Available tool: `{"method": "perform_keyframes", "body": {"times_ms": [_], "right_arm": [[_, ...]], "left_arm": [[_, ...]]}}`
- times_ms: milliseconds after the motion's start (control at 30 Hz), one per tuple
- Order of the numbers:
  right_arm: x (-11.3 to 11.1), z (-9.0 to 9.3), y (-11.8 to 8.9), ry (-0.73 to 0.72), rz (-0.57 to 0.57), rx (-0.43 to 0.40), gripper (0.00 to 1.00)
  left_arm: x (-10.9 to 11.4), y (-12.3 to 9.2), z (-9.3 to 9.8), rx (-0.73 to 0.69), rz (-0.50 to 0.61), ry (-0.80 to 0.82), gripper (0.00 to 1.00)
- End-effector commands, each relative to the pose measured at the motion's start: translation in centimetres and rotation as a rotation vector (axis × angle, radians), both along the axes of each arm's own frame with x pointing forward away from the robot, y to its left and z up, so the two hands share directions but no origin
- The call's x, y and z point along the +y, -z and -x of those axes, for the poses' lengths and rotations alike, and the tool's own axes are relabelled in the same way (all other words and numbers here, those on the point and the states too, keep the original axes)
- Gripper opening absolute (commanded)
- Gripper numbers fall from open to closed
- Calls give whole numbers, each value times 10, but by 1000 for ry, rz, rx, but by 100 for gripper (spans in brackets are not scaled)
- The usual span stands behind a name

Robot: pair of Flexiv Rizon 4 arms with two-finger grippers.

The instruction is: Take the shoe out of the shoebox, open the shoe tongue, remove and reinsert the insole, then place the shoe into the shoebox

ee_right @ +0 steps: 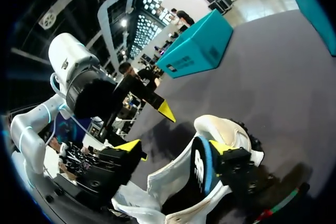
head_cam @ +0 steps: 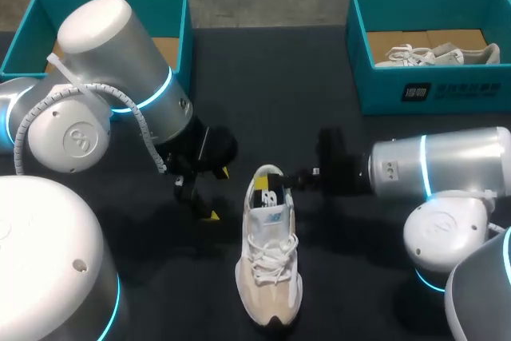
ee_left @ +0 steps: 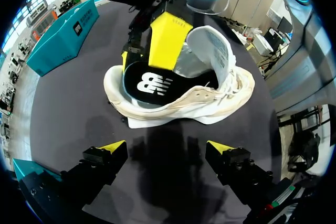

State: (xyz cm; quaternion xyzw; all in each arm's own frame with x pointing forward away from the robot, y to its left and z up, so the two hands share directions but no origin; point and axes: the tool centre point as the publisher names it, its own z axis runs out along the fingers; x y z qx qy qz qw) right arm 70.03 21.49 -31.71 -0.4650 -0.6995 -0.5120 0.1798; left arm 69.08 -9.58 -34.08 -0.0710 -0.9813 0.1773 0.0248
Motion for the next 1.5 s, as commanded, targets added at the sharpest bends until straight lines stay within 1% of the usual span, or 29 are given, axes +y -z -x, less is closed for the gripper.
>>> {"method": "perform_keyframes", "body": {"times_ms": [33,300,500,667,867,933,967,1133,1200,1300,1333,1400,1433,1500], "right_arm": [[-4,-2,-9,8,31,0,93],[-10,-1,-19,14,47,-22,94],[-14,3,-22,11,60,-26,91],[-23,6,-26,21,63,-33,92],[-31,5,-31,30,84,-52,96],[-32,4,-32,37,99,-49,95],[-33,5,-32,42,110,-46,96],[-37,8,-37,54,139,-32,92],[-38,10,-39,64,163,-20,92],[-38,13,-43,81,197,-9,89],[-38,13,-44,85,207,-6,88],[-36,15,-47,90,231,-2,81],[-35,16,-49,94,245,3,80],[-32,17,-51,101,276,14,72]], "left_arm": [[-1,1,0,-2,-1,-1,100],[-1,1,0,-2,-1,-1,100],[-1,1,0,-2,-1,-1,100],[-1,1,0,-2,-1,-1,100],[-1,1,0,-2,-1,-1,100],[2,-3,-1,-9,3,8,100],[4,-5,-2,-11,9,17,100],[17,-19,-11,-13,16,38,100],[23,-24,-15,-24,5,45,100],[33,-31,-21,-39,-15,64,100],[37,-34,-23,-37,-18,75,100],[44,-38,-28,-51,-39,80,100],[48,-40,-30,-61,-53,87,100],[57,-45,-34,-79,-75,88,100]]}}
